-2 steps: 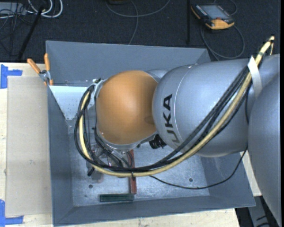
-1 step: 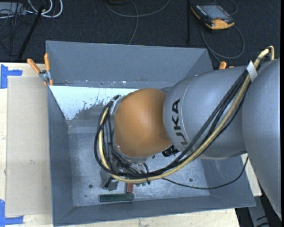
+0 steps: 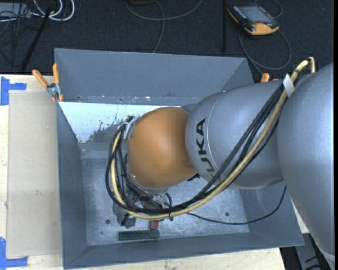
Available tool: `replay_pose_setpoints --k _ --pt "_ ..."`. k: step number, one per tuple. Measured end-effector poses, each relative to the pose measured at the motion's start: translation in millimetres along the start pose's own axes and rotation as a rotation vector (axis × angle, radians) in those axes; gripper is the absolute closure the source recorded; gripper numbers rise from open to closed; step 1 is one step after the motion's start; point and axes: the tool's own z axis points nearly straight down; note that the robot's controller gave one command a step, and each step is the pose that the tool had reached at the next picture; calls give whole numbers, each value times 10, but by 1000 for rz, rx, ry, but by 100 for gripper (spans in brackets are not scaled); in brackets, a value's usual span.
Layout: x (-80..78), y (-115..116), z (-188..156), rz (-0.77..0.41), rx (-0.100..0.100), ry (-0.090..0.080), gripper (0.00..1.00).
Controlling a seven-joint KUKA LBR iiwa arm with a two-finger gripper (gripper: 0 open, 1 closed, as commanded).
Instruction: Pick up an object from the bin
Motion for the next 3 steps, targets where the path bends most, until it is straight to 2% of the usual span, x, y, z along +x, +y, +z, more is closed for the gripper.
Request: replay_pose_setpoints --k 1,2,3 --pt "267 -785 -241 322 2 -1 100" --pt "266 -772 -237 322 0 -1 0" --pt "475 -996 379 -131 -1 4 0"
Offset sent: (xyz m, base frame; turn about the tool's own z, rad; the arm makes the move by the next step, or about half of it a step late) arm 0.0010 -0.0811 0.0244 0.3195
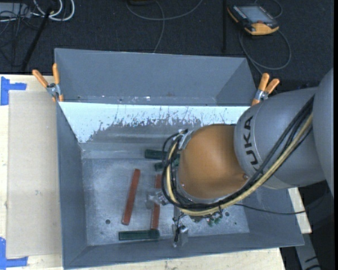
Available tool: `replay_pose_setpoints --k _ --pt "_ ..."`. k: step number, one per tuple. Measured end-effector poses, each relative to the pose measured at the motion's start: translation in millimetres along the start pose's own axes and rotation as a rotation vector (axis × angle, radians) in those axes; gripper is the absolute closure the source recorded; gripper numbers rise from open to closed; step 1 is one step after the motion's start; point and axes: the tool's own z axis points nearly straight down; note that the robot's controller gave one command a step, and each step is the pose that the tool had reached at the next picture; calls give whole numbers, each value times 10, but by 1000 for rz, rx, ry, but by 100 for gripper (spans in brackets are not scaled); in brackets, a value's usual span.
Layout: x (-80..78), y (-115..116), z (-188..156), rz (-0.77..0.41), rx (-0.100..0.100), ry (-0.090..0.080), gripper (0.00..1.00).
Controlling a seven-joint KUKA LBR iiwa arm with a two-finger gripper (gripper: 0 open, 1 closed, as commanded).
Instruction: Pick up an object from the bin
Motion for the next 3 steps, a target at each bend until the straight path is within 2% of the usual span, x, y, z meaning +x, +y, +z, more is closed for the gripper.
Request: replay_pose_setpoints --k 1,2,3 --pt "-235 251 449 -430 9 -20 0" --pt "-253 368 375 -552 5 -10 0" --pt "-293 -291 376 -506 6 -5 0"
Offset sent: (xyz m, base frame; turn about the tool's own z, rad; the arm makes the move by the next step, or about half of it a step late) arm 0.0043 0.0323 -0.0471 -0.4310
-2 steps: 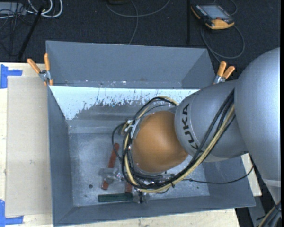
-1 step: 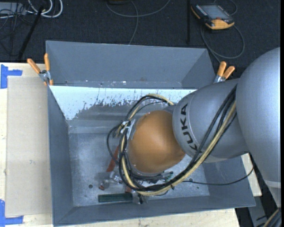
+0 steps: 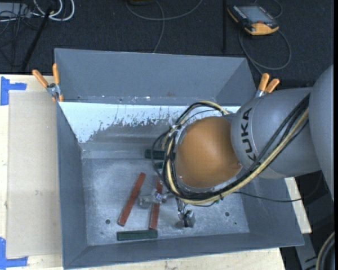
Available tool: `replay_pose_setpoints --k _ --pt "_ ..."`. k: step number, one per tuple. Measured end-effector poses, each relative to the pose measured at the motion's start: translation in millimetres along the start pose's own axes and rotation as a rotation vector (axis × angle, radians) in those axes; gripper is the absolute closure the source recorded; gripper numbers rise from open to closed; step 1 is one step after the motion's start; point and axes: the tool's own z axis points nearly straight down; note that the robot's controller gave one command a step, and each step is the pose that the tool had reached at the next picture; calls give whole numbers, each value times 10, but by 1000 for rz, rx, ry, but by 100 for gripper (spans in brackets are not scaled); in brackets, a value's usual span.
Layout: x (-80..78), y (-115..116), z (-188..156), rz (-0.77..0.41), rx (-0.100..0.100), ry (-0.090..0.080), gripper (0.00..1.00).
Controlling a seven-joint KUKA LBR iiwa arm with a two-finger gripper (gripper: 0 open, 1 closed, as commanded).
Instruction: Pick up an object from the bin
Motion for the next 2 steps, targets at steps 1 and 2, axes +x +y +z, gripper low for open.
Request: replay_pose_setpoints --k 1,2 --pt "-23 36 1 -2 -5 -1 100" --pt "6 -80 -1453 -23 3 -7 100"
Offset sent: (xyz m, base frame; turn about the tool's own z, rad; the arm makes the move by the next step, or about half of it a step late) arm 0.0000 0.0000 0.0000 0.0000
